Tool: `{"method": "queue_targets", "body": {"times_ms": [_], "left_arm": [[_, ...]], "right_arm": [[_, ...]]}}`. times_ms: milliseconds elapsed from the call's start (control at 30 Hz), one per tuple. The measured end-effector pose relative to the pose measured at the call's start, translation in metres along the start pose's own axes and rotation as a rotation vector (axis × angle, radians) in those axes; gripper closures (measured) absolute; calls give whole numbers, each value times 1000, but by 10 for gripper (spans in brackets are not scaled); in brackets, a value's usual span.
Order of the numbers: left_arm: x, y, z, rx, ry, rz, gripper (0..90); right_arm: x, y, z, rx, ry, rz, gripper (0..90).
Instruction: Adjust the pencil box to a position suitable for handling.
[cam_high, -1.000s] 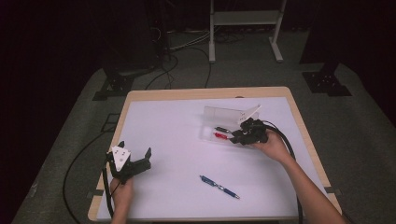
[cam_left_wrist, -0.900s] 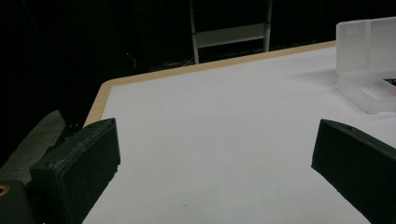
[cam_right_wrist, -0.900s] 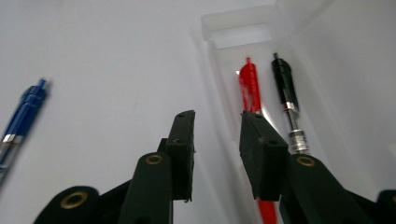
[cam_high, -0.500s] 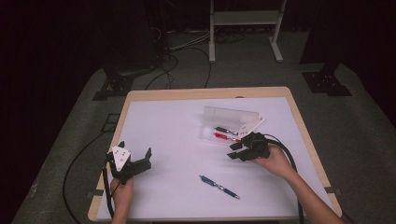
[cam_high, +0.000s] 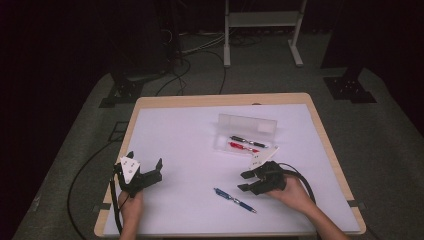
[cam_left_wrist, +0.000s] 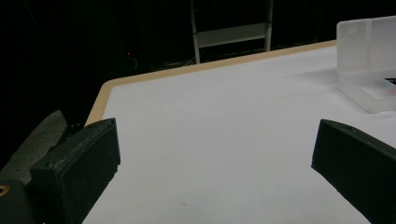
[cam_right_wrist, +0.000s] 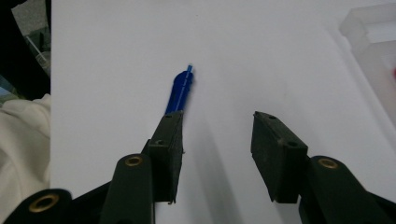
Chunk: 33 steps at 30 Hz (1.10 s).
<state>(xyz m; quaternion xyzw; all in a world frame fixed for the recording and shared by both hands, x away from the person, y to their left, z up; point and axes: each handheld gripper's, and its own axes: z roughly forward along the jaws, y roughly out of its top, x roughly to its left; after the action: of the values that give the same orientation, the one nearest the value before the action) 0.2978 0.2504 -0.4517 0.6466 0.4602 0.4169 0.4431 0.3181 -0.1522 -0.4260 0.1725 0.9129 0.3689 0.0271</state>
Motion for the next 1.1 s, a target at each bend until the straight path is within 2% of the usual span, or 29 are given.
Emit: {"method": "queue_targets", "body": {"times_ms": [300, 333, 467, 733, 867, 967, 1100], "left_arm": [[0, 0, 0, -1, 1, -3, 4], [0, 0, 0, -1, 0, -3, 3], [0, 0, 0, -1, 1, 0, 3], [0, 0, 0, 0, 1, -1, 3], [0, 0, 0, -1, 3, 0, 3], [1, 0, 0, -1, 1, -4, 4], [0, 0, 0, 0, 1, -3, 4]], "right_arm": [[16, -5, 13, 15, 27, 9, 550], [17, -6, 15, 19, 31, -5, 559], [23, -7, 20, 17, 36, 8, 585], [28, -10, 32, 44, 49, 13, 602], [30, -10, 37, 68, 30, -1, 606], [30, -11, 38, 70, 37, 11, 610], [31, -12, 42, 81, 24, -6, 626]]}}
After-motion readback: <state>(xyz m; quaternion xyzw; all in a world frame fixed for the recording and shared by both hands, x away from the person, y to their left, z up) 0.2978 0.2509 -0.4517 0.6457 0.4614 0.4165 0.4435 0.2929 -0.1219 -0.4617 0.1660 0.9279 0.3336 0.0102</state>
